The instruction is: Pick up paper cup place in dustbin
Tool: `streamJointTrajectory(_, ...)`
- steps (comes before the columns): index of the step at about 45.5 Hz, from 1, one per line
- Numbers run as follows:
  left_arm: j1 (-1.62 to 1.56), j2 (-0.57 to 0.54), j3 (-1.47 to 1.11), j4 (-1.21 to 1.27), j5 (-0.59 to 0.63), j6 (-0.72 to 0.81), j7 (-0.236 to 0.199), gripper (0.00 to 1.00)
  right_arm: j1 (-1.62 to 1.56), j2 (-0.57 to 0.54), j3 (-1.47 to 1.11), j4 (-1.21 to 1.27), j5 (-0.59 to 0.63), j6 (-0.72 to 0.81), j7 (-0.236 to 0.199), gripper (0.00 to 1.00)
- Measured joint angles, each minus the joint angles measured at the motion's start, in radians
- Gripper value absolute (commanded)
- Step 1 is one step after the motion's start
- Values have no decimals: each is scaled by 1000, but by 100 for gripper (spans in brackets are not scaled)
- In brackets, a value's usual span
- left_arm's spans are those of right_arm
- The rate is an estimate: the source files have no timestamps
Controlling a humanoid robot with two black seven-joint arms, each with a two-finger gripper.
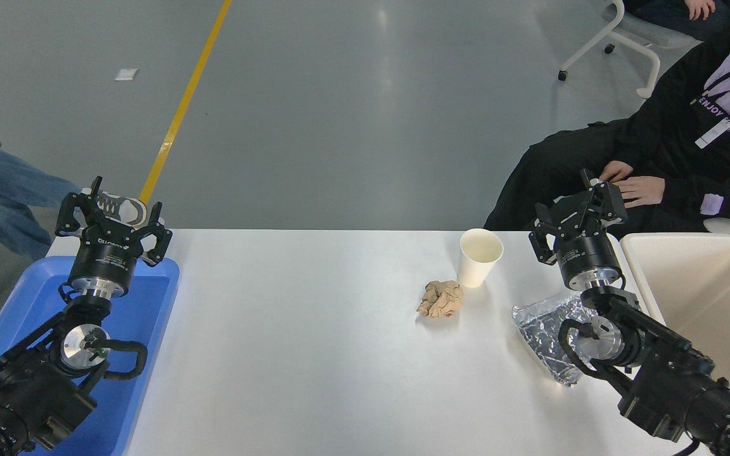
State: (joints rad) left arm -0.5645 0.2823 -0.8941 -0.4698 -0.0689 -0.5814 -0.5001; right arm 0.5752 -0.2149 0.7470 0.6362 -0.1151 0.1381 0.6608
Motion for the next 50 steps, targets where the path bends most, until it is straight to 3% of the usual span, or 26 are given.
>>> streamJointTrajectory(50, 0, -1, -3, 0, 0, 1, -9, 99, 11, -22, 2, 1, 0, 2, 0, 100)
